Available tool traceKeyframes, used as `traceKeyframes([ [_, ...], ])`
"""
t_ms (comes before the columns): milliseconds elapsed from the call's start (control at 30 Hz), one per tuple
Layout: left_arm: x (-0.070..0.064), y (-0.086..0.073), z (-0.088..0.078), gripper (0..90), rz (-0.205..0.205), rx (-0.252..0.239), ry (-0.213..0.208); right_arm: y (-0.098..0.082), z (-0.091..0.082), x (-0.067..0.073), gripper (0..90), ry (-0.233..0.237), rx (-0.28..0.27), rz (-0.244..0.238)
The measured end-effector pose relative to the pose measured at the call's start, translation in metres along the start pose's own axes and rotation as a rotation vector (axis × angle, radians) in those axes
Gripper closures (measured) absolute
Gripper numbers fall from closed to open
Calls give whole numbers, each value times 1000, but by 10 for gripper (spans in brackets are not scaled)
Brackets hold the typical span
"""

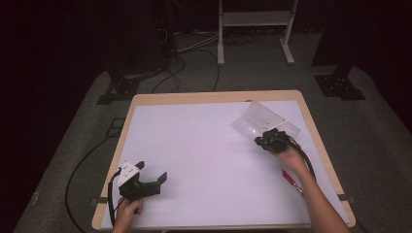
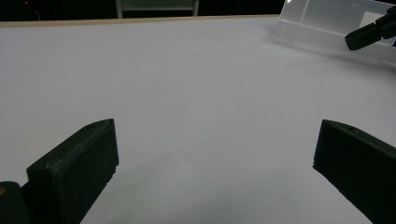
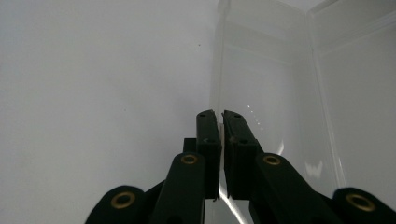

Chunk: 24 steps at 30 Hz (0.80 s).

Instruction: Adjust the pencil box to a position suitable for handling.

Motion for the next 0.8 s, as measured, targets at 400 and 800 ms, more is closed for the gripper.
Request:
traceKeyframes([
  [400,0,0,0,0,3,3,0,3,-23,17,852,22,-48,-65],
  [800,0,0,0,0,7,6,-1,5,-35,50,852,90,-79,-154],
])
Point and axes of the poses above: each handheld gripper's, and its own axes: z roughly forward along the jaws, y roughly out of its top, x roughly to its left, the point moved 4 cm from there along z, roughly forward along the jaws, and after that the axes turned 15 degrees about x, right-handed, at the moved point
